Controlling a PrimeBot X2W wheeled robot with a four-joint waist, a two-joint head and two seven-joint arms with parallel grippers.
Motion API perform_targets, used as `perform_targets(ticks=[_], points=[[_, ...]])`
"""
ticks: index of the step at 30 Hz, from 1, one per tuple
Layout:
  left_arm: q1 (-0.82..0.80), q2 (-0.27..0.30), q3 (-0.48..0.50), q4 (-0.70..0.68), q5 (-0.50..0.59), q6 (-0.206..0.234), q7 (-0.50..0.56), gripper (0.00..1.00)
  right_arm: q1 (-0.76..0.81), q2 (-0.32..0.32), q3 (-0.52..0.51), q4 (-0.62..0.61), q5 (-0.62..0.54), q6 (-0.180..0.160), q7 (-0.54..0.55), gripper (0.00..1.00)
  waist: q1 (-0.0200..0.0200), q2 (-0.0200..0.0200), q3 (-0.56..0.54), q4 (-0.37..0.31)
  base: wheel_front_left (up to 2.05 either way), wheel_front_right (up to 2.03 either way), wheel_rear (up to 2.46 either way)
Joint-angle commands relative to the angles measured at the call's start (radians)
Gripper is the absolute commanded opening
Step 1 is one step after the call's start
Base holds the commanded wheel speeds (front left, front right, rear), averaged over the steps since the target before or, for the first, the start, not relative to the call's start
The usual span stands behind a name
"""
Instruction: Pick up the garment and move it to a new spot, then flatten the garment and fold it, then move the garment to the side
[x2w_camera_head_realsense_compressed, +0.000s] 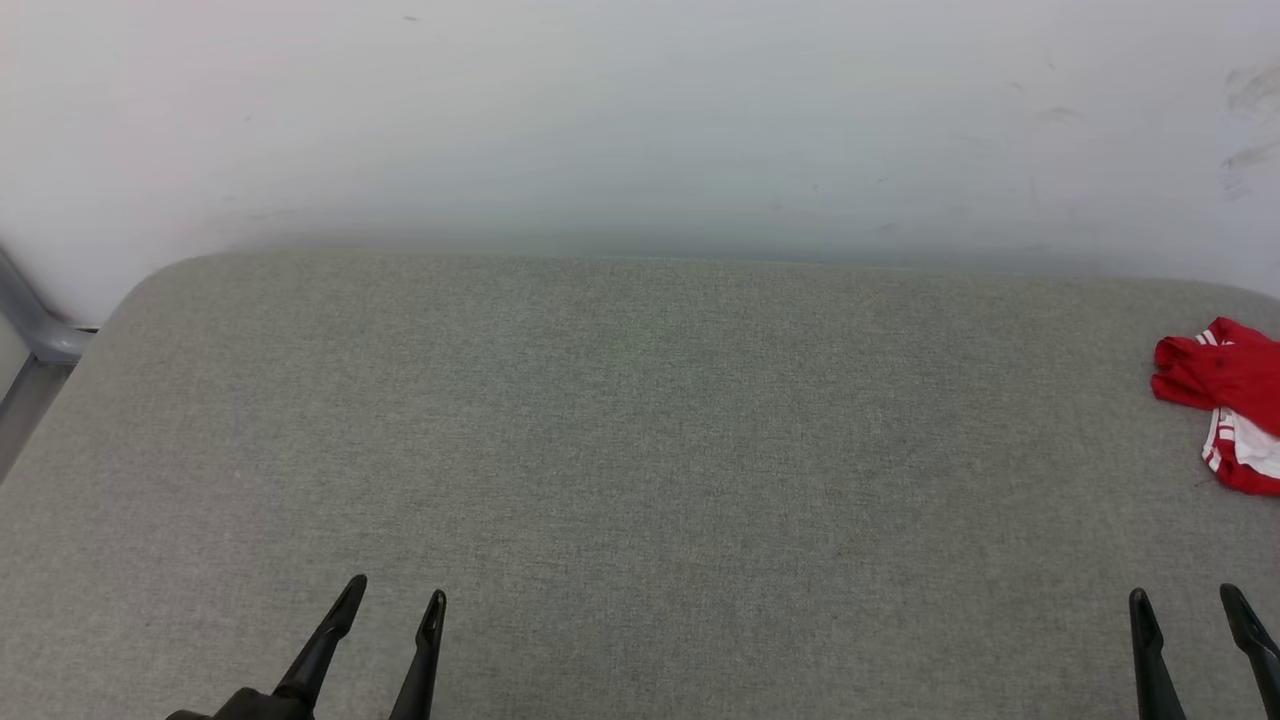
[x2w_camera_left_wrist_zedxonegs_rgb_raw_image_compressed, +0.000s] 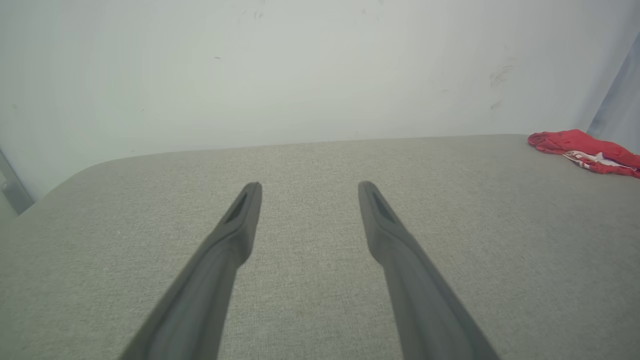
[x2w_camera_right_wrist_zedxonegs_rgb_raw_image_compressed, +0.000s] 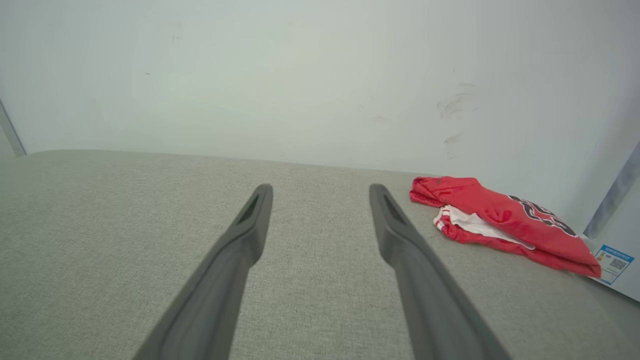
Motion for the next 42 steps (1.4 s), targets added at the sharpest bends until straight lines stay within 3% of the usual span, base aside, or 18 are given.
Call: perform_targets(ticks=[1,17,18,22,42], points=[[0.014,0.001,-0.003,0.000,0.006,0.000,-0.002,1.00,-0.013,-0.007,0.000,0.003,0.005,-0.001,-0.001,1.00,0.0000,0.0000,0.001,0.002,0.00,0.00,0.00],[0.019,0.002,0.001,0.028,-0.012,0.000,-0.001,1.00,-0.031,-0.009,0.003,0.015,-0.004,-0.001,-0.001,1.00,0.0000,0.0000,0.004,0.000,0.00,0.00,0.00],[0.002,0.003,-0.004,0.031,-0.004,0.000,0.000,0.00,-0.021,-0.006,0.004,0.017,-0.001,0.000,0.000,0.00,0.0000,0.0000,0.004,0.000,0.00,0.00,0.00],[0.005,-0.006,-0.011,0.066,-0.001,0.000,0.005,0.00,-0.015,0.005,0.012,0.050,0.008,0.000,0.002,0.00,0.0000,0.0000,0.005,-0.001,0.00,0.00,0.00],[-0.083,-0.033,0.025,0.130,-0.381,0.001,0.079,0.00,-0.125,0.008,0.044,0.137,0.408,0.000,0.079,0.00,0.0000,0.0000,0.008,-0.012,0.00,0.00,0.00]])
